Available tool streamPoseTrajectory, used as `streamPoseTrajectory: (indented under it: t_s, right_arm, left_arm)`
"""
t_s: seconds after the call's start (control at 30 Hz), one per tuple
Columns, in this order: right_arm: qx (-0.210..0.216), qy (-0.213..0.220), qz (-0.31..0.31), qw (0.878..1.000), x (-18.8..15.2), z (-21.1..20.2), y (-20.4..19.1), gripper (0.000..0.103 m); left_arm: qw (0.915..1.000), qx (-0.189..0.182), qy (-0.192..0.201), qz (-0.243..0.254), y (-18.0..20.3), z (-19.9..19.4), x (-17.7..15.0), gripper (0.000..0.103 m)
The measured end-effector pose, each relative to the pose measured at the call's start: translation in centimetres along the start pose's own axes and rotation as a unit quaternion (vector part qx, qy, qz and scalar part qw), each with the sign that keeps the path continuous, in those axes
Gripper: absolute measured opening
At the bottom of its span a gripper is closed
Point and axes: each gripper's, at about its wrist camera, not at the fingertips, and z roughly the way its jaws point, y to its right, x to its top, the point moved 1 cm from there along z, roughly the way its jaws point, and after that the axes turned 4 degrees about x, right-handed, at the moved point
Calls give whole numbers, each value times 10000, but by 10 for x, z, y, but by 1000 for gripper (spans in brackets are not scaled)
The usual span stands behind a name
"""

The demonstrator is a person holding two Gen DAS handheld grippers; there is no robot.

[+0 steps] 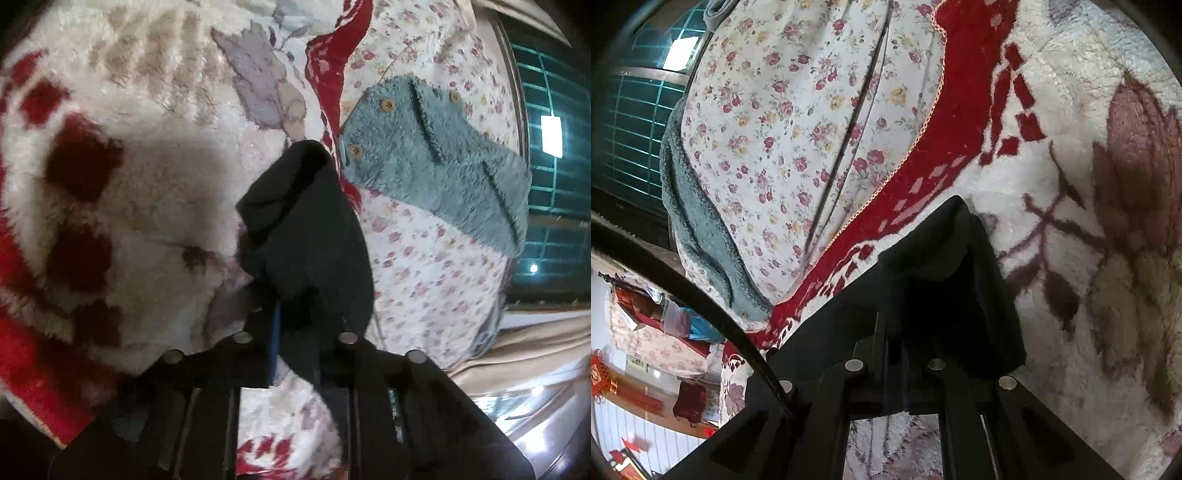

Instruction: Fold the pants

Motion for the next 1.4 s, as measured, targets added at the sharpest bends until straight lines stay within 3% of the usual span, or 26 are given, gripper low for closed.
streamPoseTrajectory:
  t_s: [0.17, 0.3, 0.43, 0.63, 0.73, 0.8, 0.83, 0.87, 0.9, 1.07, 1.27, 1.4]
  right_arm:
    - [68, 182, 20, 9998, 3, -10, -3, 4]
    - [241, 331, -48, 9991, 8, -17, -8, 4]
    - [315, 366, -104, 9988, 14, -17, -13, 4]
    - [400, 468, -91, 9981, 48, 0, -25, 4]
    - [506, 639, 136, 9966, 90, 29, -33, 4]
    - [519, 766, 438, 9947, 123, 59, -32, 8]
    - [422, 795, 487, 9948, 129, 67, -33, 25]
    - [168, 729, 442, 9962, 133, 76, -37, 55]
    - [-48, 645, 367, 9972, 134, 81, -40, 62]
    - [-337, 444, -152, 9983, 106, 59, -46, 63]
    - [-147, 181, -27, 9997, 53, -13, -24, 63]
    - [-130, 67, 22, 9999, 11, -50, -5, 63]
  left_arm:
    - [9984, 293, 328, 365, 14, -22, -11, 5]
    - [9930, 238, 583, 995, 45, -29, -8, 4]
    - [9879, 104, 629, 1414, 80, -9, 10, 4]
    - [9853, 64, 649, 1576, 133, 43, 65, 4]
    - [9806, 281, 791, 1772, 174, 92, 111, 4]
    - [9801, 445, 914, 1707, 188, 114, 140, 13]
    - [9824, 541, 874, 1556, 185, 120, 149, 35]
    - [9856, 642, 806, 1340, 179, 125, 155, 48]
    - [9878, 638, 781, 1190, 171, 125, 157, 61]
    - [9912, 456, 673, 1043, 118, 86, 141, 61]
    - [9930, 307, 267, 1105, 64, 12, 80, 62]
    - [9911, 687, 161, 1125, 39, -8, 31, 64]
